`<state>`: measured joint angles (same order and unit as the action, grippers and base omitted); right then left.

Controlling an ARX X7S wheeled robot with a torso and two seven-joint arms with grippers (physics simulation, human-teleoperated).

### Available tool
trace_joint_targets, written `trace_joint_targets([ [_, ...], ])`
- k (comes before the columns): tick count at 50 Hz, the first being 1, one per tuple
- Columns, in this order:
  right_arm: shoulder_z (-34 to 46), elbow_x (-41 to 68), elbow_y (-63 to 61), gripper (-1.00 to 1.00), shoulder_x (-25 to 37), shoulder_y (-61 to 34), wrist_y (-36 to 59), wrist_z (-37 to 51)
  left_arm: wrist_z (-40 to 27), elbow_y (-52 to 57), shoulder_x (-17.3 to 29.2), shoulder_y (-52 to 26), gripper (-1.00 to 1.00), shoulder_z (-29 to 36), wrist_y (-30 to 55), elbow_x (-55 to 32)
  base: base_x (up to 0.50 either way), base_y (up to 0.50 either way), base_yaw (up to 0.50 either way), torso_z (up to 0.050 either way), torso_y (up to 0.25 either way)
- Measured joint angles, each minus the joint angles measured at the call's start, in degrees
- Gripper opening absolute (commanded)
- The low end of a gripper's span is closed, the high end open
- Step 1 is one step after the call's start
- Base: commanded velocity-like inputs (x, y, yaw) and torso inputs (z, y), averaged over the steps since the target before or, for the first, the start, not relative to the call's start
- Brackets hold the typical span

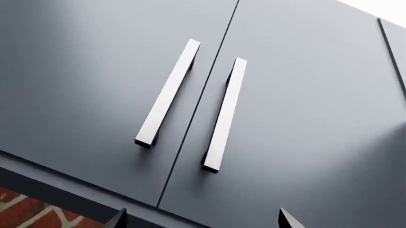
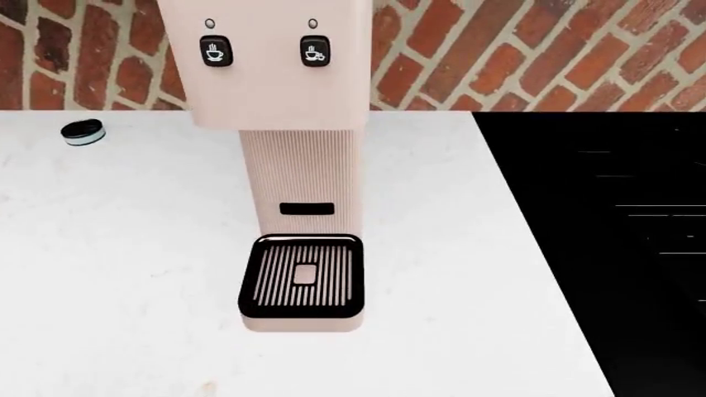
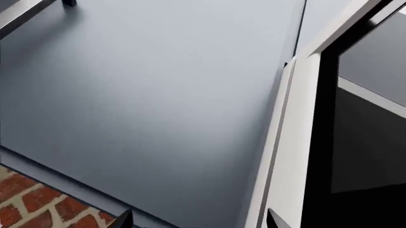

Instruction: Close the microwave door

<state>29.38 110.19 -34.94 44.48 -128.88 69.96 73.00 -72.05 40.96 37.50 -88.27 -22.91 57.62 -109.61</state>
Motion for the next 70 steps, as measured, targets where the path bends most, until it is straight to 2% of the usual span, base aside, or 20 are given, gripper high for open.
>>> trace_joint_targets([
  [40, -1.74, -15.77, 10.20, 1.00, -2.53, -3.95, 6.22, -13.98, 0.04, 0.02, 1.20, -0.18, 1.00, 1.01, -1.53, -0.10, 0.00, 0.00, 0.00, 0.000, 0.000],
  [70, -2.66, -25.29, 12.37, 1.00, -0.30, -2.77, 7.64, -23.26, 0.14, 0.55, 1.63, 0.43, 1.00, 1.72, -2.56, -0.20, 0.00, 0.00, 0.00, 0.000, 0.000],
])
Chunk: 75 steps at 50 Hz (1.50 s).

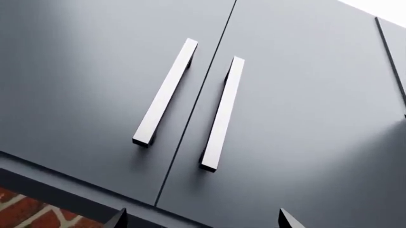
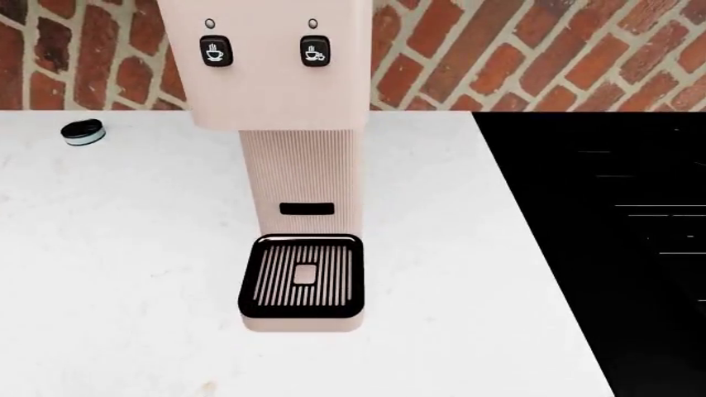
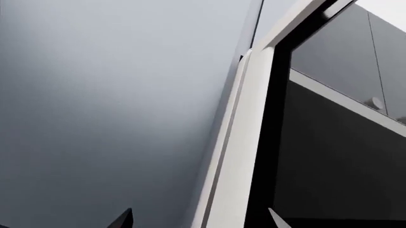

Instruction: Close the microwave door

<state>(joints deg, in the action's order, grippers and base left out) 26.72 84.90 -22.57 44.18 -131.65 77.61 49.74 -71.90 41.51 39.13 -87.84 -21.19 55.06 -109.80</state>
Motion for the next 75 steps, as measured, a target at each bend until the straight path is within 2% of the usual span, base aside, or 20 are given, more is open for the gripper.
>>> trace_joint_targets([
  [24, 0.24, -6.53, 2.05, 1.00, 1.71, 0.69, -1.42, -6.44, 0.18, 0.16, 0.56, 0.13, 1.00, 0.44, -0.77, 0.07, 0.00, 0.00, 0.00, 0.000, 0.000],
  [75, 1.55, -15.65, 6.43, 1.00, 4.91, 4.01, -5.99, -14.41, 0.37, 0.83, 1.48, 0.74, 1.00, 1.40, -2.40, -0.11, 0.00, 0.00, 0.00, 0.000, 0.000],
])
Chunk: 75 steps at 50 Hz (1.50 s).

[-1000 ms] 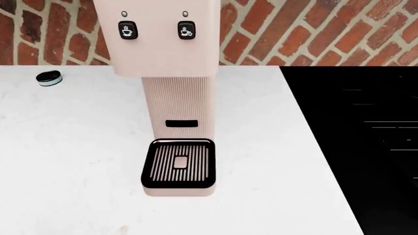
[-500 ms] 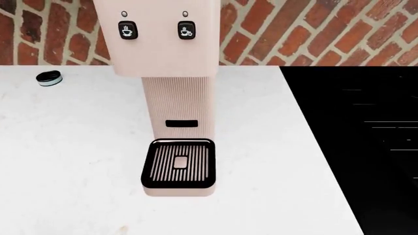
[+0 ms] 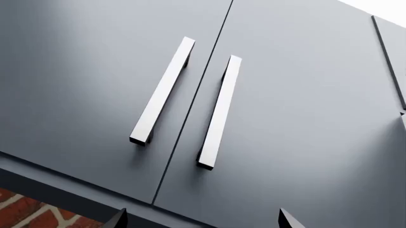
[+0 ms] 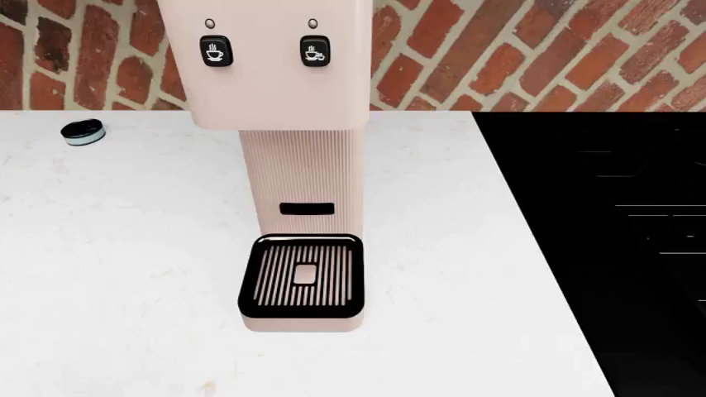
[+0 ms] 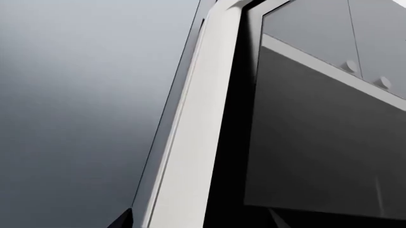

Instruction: Close the microwave door

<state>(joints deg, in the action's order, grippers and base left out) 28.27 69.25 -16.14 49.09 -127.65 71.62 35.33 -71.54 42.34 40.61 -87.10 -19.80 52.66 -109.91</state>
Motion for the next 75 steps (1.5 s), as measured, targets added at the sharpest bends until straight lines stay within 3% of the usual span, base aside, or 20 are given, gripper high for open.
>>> trace_joint_targets([
  [29, 2.39, -5.28, 3.63, 1.00, 0.66, 0.16, -1.88, -4.69, 0.19, 0.25, 0.42, 0.36, 1.00, 0.55, -0.84, 0.03, 0.00, 0.00, 0.00, 0.000, 0.000],
  [75, -0.45, -6.77, 10.39, 1.00, 1.83, 4.79, -4.67, -4.55, 0.29, 0.59, 1.30, 0.54, 1.00, 1.30, -2.22, -0.05, 0.00, 0.00, 0.00, 0.000, 0.000],
])
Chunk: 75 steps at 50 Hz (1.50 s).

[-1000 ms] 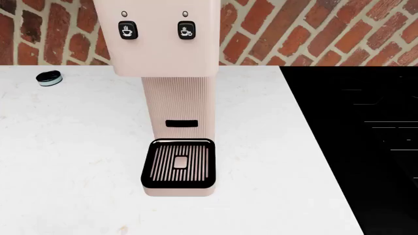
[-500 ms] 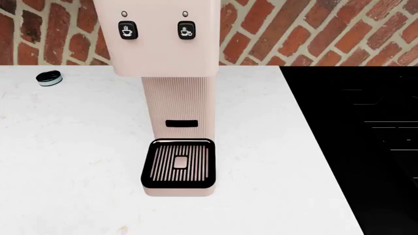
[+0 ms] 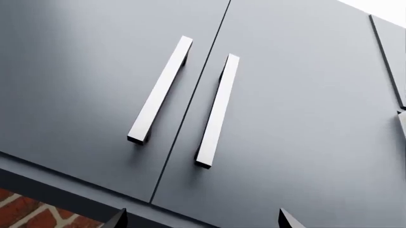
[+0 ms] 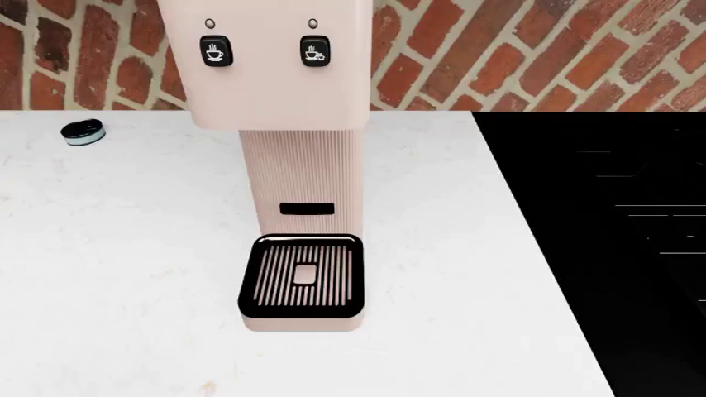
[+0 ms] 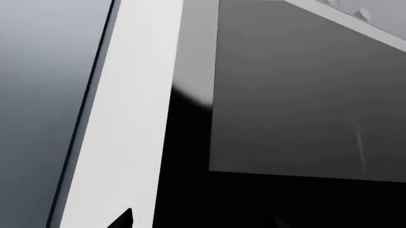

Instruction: Close the microwave door

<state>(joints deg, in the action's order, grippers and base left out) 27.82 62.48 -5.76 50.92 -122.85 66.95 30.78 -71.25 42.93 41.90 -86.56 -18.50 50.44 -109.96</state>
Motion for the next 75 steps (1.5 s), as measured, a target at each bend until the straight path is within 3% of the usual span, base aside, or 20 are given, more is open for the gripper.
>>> trace_joint_targets([
  [31, -6.21, 6.26, 5.06, 1.00, 1.36, 4.79, -0.55, 0.96, -0.34, 0.61, 0.51, 0.19, 1.00, 0.70, -1.02, -0.55, 0.00, 0.00, 0.00, 0.000, 0.000],
  [75, -19.25, 16.46, 11.22, 1.00, 1.44, 14.06, -8.30, 2.59, -0.76, 1.14, 1.64, 0.10, 1.00, 1.39, -2.40, -1.20, 0.00, 0.00, 0.00, 0.000, 0.000],
])
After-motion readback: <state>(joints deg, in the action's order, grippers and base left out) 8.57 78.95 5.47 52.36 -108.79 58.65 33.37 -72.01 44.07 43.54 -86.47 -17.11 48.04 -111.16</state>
